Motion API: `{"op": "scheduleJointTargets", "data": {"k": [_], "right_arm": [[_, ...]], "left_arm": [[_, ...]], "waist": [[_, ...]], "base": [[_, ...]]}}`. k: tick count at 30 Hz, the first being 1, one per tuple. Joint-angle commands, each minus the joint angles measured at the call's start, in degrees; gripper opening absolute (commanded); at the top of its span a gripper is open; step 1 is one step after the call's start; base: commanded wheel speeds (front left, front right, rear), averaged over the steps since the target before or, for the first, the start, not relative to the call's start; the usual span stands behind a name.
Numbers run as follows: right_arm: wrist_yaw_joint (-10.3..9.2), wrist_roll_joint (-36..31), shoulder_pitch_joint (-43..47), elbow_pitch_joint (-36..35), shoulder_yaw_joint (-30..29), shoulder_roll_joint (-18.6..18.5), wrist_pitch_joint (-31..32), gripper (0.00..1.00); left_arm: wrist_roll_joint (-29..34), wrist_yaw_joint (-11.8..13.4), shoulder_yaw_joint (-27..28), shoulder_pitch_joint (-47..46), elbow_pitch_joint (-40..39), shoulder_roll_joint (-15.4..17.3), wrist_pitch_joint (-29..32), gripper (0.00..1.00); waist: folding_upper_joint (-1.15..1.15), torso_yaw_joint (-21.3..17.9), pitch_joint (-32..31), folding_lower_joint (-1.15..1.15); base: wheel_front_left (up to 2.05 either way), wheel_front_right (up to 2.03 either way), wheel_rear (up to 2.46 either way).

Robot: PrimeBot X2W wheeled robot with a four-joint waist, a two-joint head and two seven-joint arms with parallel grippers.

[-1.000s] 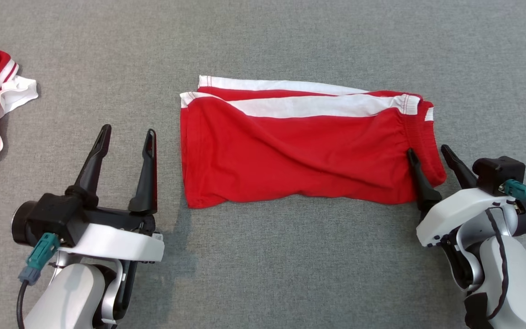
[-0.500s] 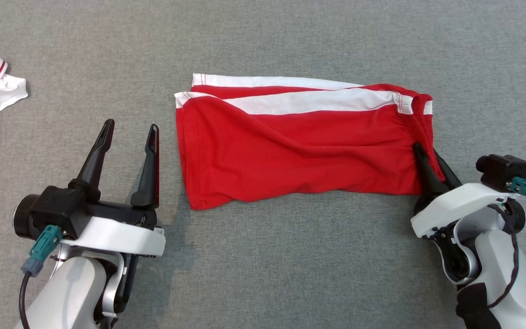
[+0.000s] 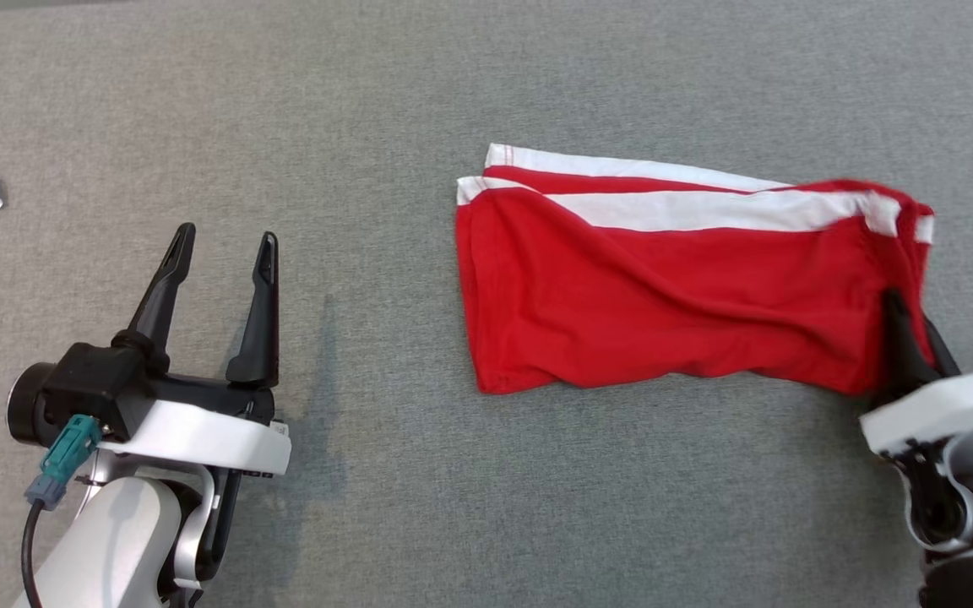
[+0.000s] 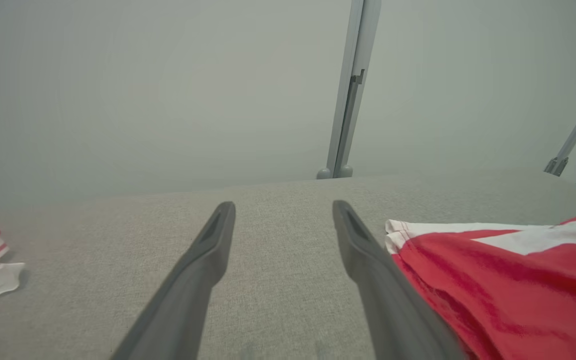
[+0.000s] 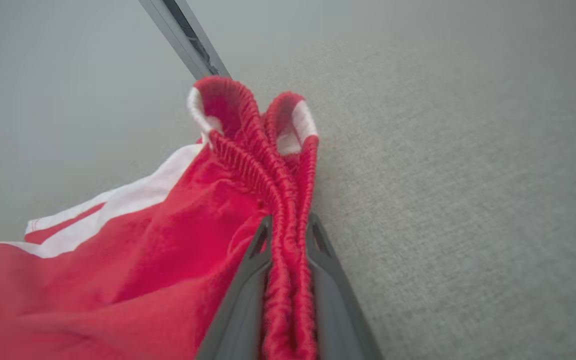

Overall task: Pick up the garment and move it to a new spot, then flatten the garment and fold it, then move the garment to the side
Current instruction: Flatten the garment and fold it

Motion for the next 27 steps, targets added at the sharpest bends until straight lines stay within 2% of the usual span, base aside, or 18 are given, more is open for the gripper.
{"op": "scheduleJointTargets", "data": {"k": [1, 8, 9, 12, 17, 25, 26, 27], "right_arm": [[0.01, 1.01, -1.15, -1.69, 0.84, 0.34, 0.82, 0.00], [0.01, 1.60, -4.00, -12.93, 9.19, 2.44, 4.90, 0.00], [0.01, 0.48, -4.88, -14.97, 12.12, 3.03, 5.91, 0.00], [0.01, -1.34, -6.12, -16.24, 17.02, 3.63, 7.38, 0.00], [0.01, -2.51, -7.82, -14.51, 23.49, 4.38, 7.83, 0.00], [0.01, 0.95, -11.92, -7.20, 31.81, 4.55, 4.41, 0.00], [0.01, 1.32, -12.35, -6.31, 32.66, 4.59, 3.97, 0.05], [0.01, 1.68, -12.74, -5.54, 33.23, 4.58, 3.41, 0.34]], "left_arm": [[-0.11, 0.17, 0.02, 0.46, -0.09, 0.37, 0.22, 1.00], [0.22, -0.11, -1.19, -0.20, -0.14, 0.14, 1.02, 1.00], [0.33, -0.23, -1.64, -0.45, -0.11, -0.10, 1.13, 1.00], [0.42, -0.38, -2.13, -0.70, 0.20, -0.50, 1.03, 1.00], [0.09, -0.60, -2.59, -1.24, 0.87, -1.37, 0.53, 1.00], [0.28, -1.16, -3.33, -2.23, 2.28, -2.75, -0.20, 1.00], [0.29, -1.29, -3.41, -2.36, 2.45, -2.88, -0.31, 1.00], [0.33, -1.36, -3.46, -2.50, 2.61, -2.93, -0.34, 1.00]], "waist": [[0.00, -0.46, -0.28, 0.00], [0.00, -0.32, -0.98, 0.00], [0.00, 0.19, -0.98, 0.00], [0.00, 1.32, -0.87, 0.00], [0.00, 3.38, -0.39, 0.00], [0.00, 5.45, 1.26, 0.00], [0.00, 5.53, 1.39, 0.00], [0.00, 5.59, 1.53, 0.00]], "base": [[0.00, 0.00, 0.00], [0.00, 0.00, 0.00], [0.00, 0.00, 0.00], [0.00, 0.00, 0.00], [0.00, 0.00, 0.00], [0.00, 0.00, 0.00], [0.00, 0.00, 0.00], [0.00, 0.00, 0.00]]}}
